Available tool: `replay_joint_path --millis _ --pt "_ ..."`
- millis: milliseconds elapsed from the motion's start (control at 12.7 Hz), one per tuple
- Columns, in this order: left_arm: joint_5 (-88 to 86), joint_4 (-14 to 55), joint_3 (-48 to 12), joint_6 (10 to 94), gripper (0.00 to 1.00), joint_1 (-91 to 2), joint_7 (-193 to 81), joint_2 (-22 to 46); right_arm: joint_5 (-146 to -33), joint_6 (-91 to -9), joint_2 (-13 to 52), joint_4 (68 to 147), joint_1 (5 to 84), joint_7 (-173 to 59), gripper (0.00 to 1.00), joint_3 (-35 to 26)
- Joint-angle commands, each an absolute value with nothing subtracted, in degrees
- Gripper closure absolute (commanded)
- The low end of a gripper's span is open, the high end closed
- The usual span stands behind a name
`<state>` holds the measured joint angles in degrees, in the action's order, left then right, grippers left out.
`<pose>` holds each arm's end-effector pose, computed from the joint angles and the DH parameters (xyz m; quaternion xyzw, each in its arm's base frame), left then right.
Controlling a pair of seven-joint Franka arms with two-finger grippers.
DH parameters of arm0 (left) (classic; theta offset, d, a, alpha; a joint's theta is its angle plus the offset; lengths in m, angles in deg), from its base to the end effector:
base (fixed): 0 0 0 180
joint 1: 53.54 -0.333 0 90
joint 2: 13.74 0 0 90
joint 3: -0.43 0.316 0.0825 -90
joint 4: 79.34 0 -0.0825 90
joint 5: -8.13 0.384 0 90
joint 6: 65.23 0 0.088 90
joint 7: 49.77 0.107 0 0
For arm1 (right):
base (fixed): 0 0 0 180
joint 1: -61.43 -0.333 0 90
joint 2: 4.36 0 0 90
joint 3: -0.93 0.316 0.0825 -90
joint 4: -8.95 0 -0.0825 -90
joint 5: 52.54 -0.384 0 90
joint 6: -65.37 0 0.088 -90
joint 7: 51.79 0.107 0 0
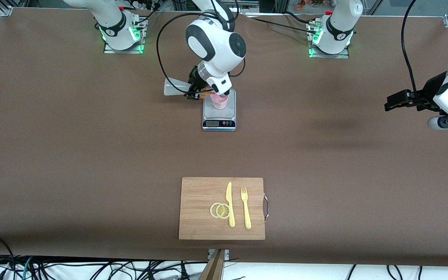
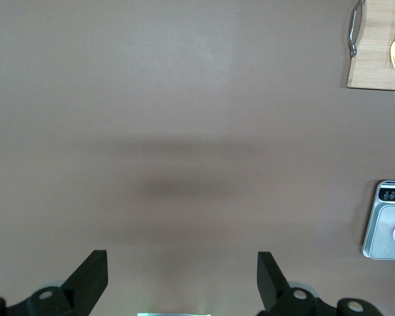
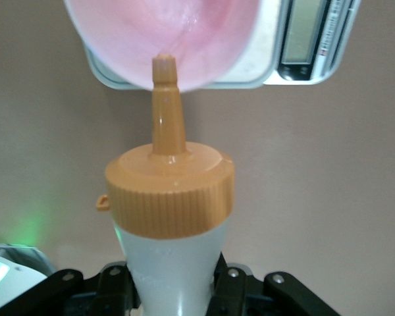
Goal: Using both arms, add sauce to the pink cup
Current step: 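Tilt the bottle nozzle into the pink cup with the right gripper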
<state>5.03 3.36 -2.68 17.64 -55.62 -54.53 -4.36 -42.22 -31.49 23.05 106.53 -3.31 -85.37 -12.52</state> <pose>0.5892 -0.0143 0.5805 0.9958 0.0312 -0.0816 0.0274 0.3855 0.4721 0.2973 0.6884 0.6716 -0.2120 0.1737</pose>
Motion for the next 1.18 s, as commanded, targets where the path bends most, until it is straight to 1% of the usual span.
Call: replay_joint_path --millis 0,394,552,1103 --pt "5.2 1.5 -2.5 16.7 0.0 -55.6 -53.3 -3.5 -46.4 -30.3 22.3 105.7 -1.9 -87.3 1.0 -12.8" --pt "5.2 1.5 -2.5 16.7 0.0 -55.6 -53.3 -3.5 -49.3 -31.9 21.5 105.6 0.1 -88.0 1.0 -13.2" --pt "5.2 1.5 -2.5 16.7 0.0 -55.6 -53.3 -3.5 -52.1 -33.2 20.8 105.7 0.2 -88.1 1.0 -13.5" --pt "5.2 1.5 -2.5 16.7 0.0 -55.6 -53.3 -3.5 -54.0 -34.7 18.1 106.2 0.3 -88.9 1.0 -13.6"
